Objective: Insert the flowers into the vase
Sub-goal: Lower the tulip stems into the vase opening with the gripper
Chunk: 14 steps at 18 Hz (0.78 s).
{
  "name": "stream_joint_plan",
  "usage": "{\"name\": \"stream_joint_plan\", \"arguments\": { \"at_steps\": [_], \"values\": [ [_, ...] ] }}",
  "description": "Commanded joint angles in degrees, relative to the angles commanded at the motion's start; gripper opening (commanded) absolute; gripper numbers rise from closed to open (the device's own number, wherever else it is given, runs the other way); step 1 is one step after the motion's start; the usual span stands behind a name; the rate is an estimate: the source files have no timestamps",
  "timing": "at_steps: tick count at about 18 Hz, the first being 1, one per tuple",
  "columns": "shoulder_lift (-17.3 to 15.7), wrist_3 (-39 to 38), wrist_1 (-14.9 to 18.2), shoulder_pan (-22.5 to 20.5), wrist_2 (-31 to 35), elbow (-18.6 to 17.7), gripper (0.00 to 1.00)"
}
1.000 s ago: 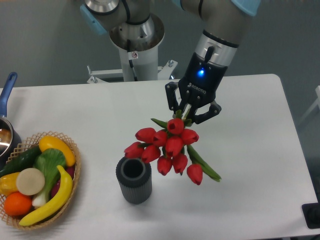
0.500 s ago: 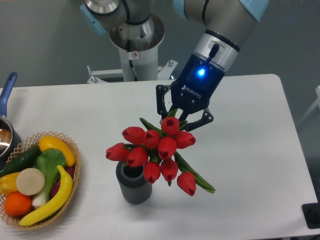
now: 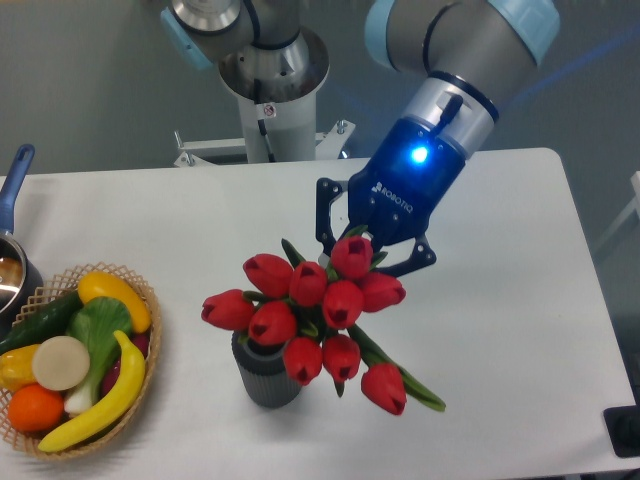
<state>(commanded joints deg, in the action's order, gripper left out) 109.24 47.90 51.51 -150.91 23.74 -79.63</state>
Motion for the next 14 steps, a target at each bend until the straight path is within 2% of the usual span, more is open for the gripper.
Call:
{"name": "stream_joint_plan", "arguments": {
  "at_steps": [4,9,14],
  "values": [
    [2.1,0.0,-1.7,-0.1,-8.1,-0.3,0.08],
    [2.2,2.2,-2.4,-0.3,-14.9,-4.3,0.08],
    [2.3,5.4,-3.0,-0.3,-16.0,-5.9,0.08]
  ]
}}
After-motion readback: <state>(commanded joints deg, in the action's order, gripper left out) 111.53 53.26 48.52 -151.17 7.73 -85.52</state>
